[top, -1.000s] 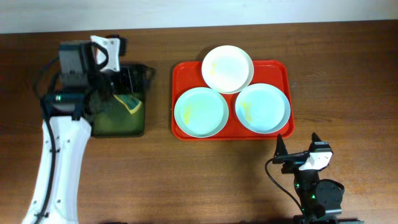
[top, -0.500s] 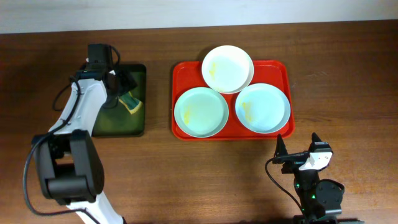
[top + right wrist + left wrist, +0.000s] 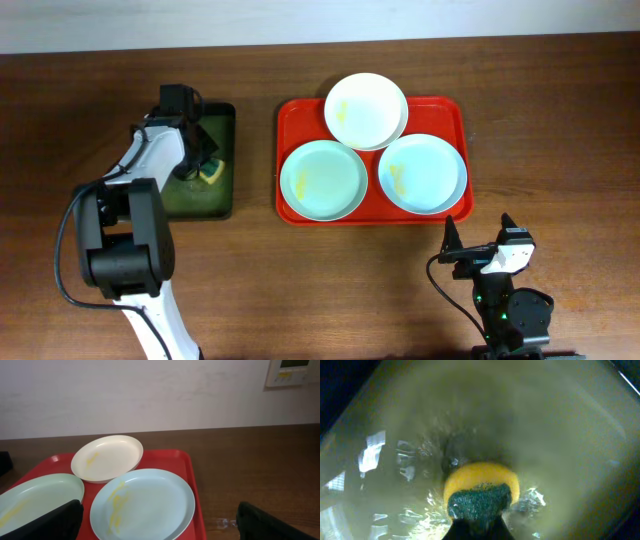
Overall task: Clean dirty plates on tray and stack at the side
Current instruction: 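Reach the left gripper into the black tray and grasp the sponge, then lift the sponge with the left gripper out of the water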
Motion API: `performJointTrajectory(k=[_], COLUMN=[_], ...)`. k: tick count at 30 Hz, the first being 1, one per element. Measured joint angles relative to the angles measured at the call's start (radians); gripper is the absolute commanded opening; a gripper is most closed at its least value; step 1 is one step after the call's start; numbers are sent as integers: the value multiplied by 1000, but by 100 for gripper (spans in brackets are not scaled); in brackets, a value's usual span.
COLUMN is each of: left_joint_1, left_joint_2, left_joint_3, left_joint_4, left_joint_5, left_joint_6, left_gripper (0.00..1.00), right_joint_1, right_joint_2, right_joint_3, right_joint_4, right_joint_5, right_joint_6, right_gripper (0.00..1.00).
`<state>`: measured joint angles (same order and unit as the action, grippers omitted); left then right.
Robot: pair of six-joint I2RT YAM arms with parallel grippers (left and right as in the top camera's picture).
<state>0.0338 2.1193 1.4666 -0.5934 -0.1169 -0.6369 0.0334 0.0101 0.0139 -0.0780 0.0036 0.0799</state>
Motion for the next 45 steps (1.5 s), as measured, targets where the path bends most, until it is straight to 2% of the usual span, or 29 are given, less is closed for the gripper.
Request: performJointTrajectory(k=[1, 6, 8, 10, 13, 14, 15, 18, 19, 20, 27, 29, 32, 33, 36, 37, 39, 40, 41, 42, 45], left_joint_1=[0, -1, 0, 0, 0, 0, -1, -1, -1, -1, 7, 7, 7, 7, 7, 7, 6, 7, 7, 7, 7], left_joint_2=[0, 0, 1, 1, 1, 1, 1, 1, 1, 1, 1, 1, 2, 2, 2, 2, 2, 2, 2, 2, 2], left_joint_3=[0, 29, 52, 57, 57, 58, 58, 58, 58, 58, 58, 61, 63, 63, 63, 63, 63, 63, 63, 63, 63], left_joint_4=[0, -135, -214, -216, -222, -226, -227, -228, -228, -229, -188, -224, -285, -288, -303, -301, -300, -300, -300, -300, -282], left_joint_5=[0, -2, 56, 103, 138, 145, 151, 153, 153, 150, -13, 14, 154, 183, 226, 222, 182, 132, 93, 46, -83], left_joint_6=[0, 4, 4, 4, 3, 2, 6, 4, 4, 4, 4, 3, 4, 4, 3, 5, 6, 6, 6, 13, 5], left_gripper=[99, 99, 99, 76, 48, 18, 0, 0, 46, 99, 100, 89, 86, 77, 7, 0, 0, 19, 70, 99, 99], right_joint_1=[0, 0, 0, 0, 0, 0, 0, 0, 0, 0, 0, 0, 0, 0, 0, 0, 0, 0, 0, 0, 0], right_joint_2=[0, 0, 0, 0, 0, 0, 0, 0, 0, 0, 0, 0, 0, 0, 0, 0, 0, 0, 0, 0, 0], right_joint_3=[0, 0, 0, 0, 0, 0, 0, 0, 0, 0, 0, 0, 0, 0, 0, 0, 0, 0, 0, 0, 0], right_joint_4=[0, 0, 0, 0, 0, 0, 0, 0, 0, 0, 0, 0, 0, 0, 0, 0, 0, 0, 0, 0, 0], right_joint_5=[0, 0, 0, 0, 0, 0, 0, 0, 0, 0, 0, 0, 0, 0, 0, 0, 0, 0, 0, 0, 0], right_joint_6=[-1, 0, -1, 0, 0, 0, 0, 0, -1, 0, 0, 0, 0, 0, -1, 0, -1, -1, 0, -1, -1], right_gripper=[98, 99, 98, 98, 98, 98, 98, 98, 98, 98, 99, 98, 99, 98, 98, 98, 98, 98, 99, 98, 98])
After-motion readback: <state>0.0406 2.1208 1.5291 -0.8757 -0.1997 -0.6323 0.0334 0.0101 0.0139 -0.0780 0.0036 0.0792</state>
